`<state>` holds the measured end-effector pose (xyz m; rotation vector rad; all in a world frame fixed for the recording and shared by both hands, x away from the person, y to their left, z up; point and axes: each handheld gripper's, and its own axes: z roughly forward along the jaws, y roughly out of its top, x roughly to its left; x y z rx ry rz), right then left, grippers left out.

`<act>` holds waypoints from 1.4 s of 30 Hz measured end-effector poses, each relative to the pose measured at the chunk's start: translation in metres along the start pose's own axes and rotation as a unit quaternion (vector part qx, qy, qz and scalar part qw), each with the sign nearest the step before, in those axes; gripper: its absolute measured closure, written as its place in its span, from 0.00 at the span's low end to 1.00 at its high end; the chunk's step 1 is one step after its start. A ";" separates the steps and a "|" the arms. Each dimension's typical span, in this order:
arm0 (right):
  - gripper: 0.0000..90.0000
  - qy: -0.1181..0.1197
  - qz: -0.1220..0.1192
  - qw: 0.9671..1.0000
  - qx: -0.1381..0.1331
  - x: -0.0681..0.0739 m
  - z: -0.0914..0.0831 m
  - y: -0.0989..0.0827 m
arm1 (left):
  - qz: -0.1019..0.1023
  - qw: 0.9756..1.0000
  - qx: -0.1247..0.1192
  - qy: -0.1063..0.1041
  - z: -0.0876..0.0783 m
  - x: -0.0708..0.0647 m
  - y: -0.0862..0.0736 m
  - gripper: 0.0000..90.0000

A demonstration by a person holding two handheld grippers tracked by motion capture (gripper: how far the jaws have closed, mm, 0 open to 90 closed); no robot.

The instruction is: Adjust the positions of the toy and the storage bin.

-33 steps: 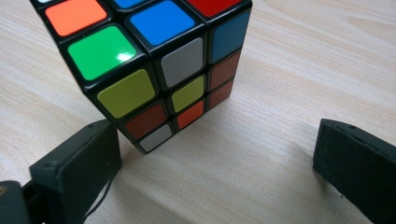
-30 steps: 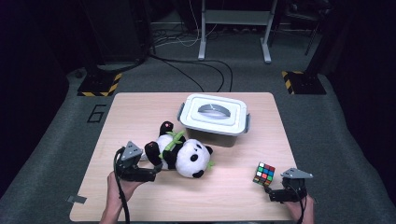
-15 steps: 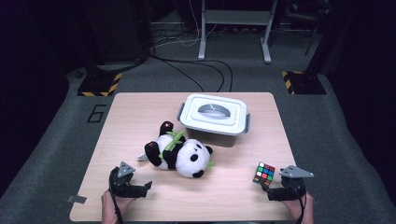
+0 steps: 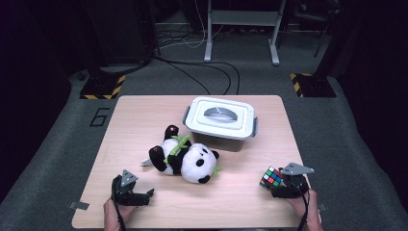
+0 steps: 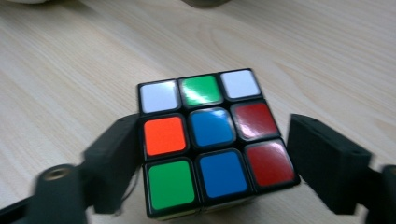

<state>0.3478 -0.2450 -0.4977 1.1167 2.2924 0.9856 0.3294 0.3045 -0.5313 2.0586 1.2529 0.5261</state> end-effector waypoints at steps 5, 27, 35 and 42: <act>0.36 0.001 0.010 1.000 -0.008 0.004 0.003 -0.003 | 0.002 1.000 0.000 -0.002 0.000 0.000 0.000 0.00; 0.37 0.031 0.015 0.999 -0.041 0.047 0.002 0.007 | 0.003 1.000 0.003 -0.003 0.000 0.001 0.000 0.00; 0.37 0.067 -0.006 0.997 -0.035 0.081 0.009 0.019 | 0.003 1.000 0.003 -0.003 0.000 0.001 0.000 0.00; 0.37 0.103 -0.041 0.994 -0.022 0.117 0.022 0.030 | 0.003 1.000 0.003 -0.003 0.000 0.001 0.000 0.00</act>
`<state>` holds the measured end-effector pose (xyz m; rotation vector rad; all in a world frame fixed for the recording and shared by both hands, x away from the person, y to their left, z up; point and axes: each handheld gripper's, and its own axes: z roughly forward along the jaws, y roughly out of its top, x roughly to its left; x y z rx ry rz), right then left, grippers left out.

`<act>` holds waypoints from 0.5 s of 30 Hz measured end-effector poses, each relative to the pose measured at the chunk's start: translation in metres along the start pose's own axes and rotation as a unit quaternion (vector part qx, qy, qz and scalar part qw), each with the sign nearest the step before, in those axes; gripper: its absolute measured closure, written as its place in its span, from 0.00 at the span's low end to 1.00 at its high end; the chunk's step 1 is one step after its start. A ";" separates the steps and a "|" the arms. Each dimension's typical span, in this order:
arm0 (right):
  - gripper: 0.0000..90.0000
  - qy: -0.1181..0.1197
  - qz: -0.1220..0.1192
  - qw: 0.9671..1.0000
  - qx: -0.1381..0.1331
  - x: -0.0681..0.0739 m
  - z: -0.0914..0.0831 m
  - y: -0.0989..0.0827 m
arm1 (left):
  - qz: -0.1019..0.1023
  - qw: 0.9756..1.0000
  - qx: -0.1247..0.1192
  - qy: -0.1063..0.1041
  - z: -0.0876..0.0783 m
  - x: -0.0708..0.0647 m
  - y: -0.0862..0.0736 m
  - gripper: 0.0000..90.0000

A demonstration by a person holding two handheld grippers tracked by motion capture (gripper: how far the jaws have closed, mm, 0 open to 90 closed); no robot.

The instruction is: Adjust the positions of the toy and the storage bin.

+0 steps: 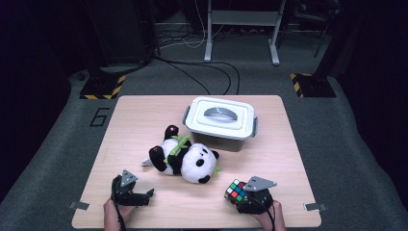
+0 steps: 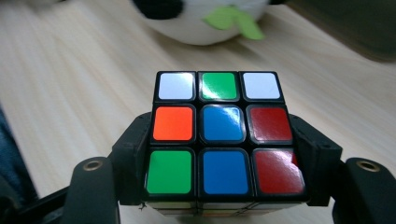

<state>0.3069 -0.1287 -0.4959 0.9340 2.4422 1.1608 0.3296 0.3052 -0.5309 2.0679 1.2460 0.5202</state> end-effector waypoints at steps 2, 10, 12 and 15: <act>0.37 0.011 -0.010 1.000 0.004 0.008 0.006 0.003 | 0.000 1.000 0.000 0.000 0.000 0.000 0.000 0.00; 0.37 0.043 -0.039 0.998 0.014 0.033 0.025 0.013 | 0.000 1.000 0.000 0.000 0.000 0.000 0.000 0.00; 0.37 0.043 -0.039 0.998 0.015 0.035 0.028 0.013 | 0.000 1.000 0.000 0.000 0.000 0.000 0.000 0.00; 0.37 0.042 -0.039 0.998 0.011 0.035 0.029 0.013 | 0.000 1.000 -0.001 0.000 0.000 0.000 0.000 0.00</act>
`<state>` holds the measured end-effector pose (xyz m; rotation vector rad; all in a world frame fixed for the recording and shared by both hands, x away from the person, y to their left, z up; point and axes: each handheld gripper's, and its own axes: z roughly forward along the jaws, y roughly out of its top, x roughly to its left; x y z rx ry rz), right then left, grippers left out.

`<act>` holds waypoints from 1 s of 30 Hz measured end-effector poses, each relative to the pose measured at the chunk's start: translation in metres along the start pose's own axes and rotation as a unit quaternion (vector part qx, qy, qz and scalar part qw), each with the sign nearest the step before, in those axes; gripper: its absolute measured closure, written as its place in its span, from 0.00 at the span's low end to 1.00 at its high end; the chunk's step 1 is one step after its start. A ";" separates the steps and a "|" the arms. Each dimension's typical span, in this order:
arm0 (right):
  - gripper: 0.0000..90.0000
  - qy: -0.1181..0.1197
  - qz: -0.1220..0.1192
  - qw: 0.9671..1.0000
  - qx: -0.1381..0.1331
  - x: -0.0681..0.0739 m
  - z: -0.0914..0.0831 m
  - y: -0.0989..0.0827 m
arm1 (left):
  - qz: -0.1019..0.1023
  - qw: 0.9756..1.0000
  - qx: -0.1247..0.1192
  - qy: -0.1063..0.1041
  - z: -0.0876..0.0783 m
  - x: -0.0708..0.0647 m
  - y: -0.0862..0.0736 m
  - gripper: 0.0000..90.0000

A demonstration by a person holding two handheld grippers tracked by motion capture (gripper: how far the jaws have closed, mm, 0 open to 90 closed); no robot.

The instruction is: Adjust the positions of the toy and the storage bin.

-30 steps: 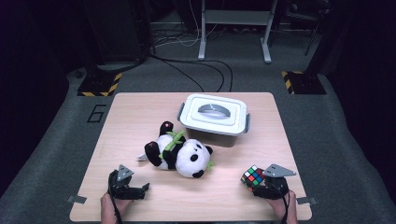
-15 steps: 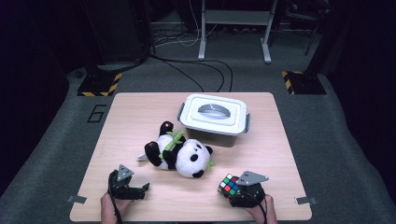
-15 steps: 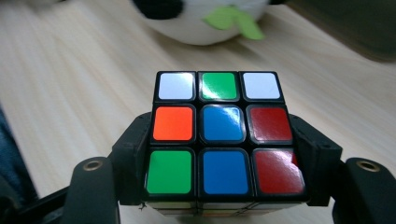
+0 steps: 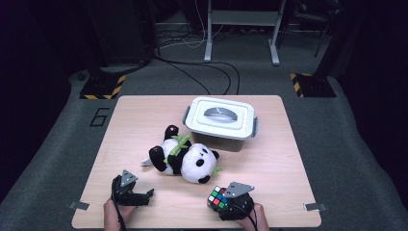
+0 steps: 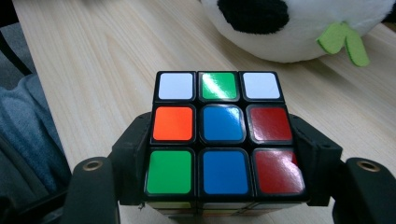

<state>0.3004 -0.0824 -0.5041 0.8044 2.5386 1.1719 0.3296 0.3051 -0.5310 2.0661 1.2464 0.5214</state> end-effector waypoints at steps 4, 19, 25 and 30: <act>0.35 0.000 -0.006 1.000 -0.002 0.000 0.001 0.000 | 0.000 1.000 0.001 0.000 0.000 0.000 0.000 0.00; 0.00 -0.016 0.053 0.995 -0.079 -0.034 -0.058 -0.016 | -0.003 1.000 -0.003 0.001 0.000 -0.001 0.000 0.00; 0.00 -0.101 0.115 0.984 -0.089 -0.079 -0.079 -0.041 | -0.003 1.000 -0.003 0.001 0.000 -0.001 0.000 0.00; 0.00 -0.187 0.167 0.967 -0.050 -0.121 -0.082 -0.066 | -0.004 1.000 -0.004 0.000 0.000 0.000 0.000 0.00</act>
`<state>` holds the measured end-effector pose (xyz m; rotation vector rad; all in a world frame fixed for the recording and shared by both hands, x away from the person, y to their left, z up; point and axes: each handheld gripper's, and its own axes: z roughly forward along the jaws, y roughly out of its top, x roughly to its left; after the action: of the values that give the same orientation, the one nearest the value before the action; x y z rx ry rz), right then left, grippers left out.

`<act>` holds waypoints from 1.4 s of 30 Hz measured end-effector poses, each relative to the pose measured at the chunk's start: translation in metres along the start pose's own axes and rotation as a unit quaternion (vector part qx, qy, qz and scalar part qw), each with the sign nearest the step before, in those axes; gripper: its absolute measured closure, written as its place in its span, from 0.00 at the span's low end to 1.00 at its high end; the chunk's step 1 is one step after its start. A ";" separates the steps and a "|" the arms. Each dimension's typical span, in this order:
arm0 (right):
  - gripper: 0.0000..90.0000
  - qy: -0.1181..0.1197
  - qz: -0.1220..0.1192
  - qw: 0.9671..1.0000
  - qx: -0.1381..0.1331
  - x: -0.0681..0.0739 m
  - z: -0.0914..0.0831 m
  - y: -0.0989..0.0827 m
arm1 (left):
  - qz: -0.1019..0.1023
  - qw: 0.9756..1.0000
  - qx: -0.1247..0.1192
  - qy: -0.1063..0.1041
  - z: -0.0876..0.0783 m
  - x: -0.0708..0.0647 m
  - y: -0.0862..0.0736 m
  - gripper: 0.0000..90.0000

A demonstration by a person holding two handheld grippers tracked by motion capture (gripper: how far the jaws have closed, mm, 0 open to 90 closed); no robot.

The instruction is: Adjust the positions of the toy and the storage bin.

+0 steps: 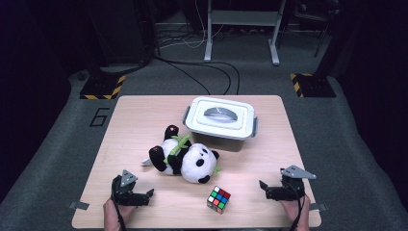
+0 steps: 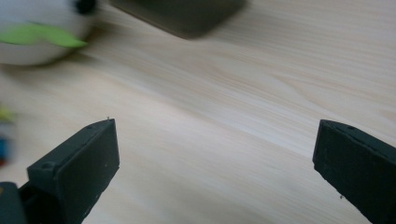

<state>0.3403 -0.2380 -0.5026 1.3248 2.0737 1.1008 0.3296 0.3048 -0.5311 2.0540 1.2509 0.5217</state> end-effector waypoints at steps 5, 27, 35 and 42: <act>0.00 -0.039 0.024 0.999 0.027 -0.024 0.013 -0.004 | -0.011 1.000 -0.005 -0.006 -0.002 0.003 0.000 0.00; 0.00 -0.069 0.025 0.995 0.070 -0.029 0.033 -0.007 | 0.000 0.999 -0.037 -0.033 -0.045 -0.018 0.031 0.00; 0.01 -0.070 0.026 0.995 0.069 -0.028 0.032 -0.008 | 0.009 0.999 -0.041 -0.034 -0.050 -0.030 0.049 0.00; 0.01 -0.070 0.026 0.995 0.069 -0.029 0.032 -0.008 | 0.034 0.997 -0.046 -0.044 -0.053 -0.044 0.067 0.00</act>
<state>0.3720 -0.2530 -0.5290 1.4853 2.0525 0.8720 0.3169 0.2625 -0.4457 2.0259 1.0890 0.5043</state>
